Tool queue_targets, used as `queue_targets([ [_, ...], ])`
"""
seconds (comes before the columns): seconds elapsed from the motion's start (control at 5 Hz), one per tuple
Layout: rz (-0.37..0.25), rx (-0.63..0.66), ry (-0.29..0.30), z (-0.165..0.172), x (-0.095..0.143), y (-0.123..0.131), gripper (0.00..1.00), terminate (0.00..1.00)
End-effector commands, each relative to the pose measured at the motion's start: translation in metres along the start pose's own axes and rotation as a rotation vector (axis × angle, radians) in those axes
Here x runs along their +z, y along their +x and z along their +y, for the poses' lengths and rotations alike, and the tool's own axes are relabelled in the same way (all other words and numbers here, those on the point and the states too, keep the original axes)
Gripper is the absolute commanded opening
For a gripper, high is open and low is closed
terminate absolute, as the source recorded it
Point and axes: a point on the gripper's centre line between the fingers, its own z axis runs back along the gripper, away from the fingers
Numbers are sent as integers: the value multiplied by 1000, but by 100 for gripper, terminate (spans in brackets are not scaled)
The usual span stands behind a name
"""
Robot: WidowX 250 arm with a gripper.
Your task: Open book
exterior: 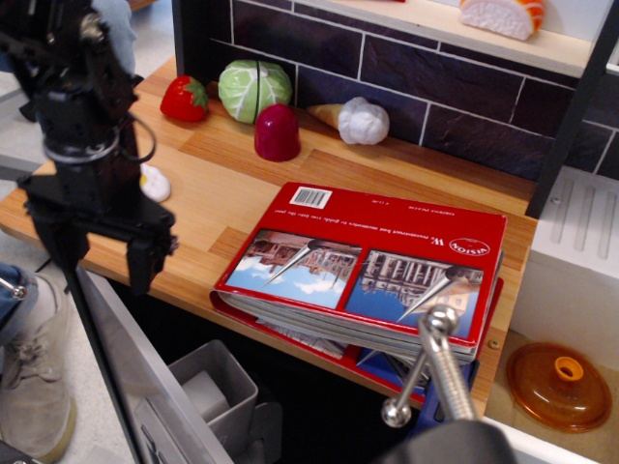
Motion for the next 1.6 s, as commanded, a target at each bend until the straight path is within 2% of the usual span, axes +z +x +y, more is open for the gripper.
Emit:
queue_targets([
  [0.0, -108, -9, -26, -51, 55, 7, 100, 0],
  [0.2, -140, -12, 20, -103, 57, 8, 100, 0],
  [0.4, -111, 16, 26, -146, 64, 20, 100, 0],
  [0.6, -93, 33, 3, -178, 67, 29, 100, 0],
  [0.8, -89, 18, 29, -204, 57, 34, 100, 0],
  [1.2, -106, 14, 68, -233, 50, 44, 100, 0],
  [1.4, -128, 5, 140, -234, 41, 45, 100, 0],
])
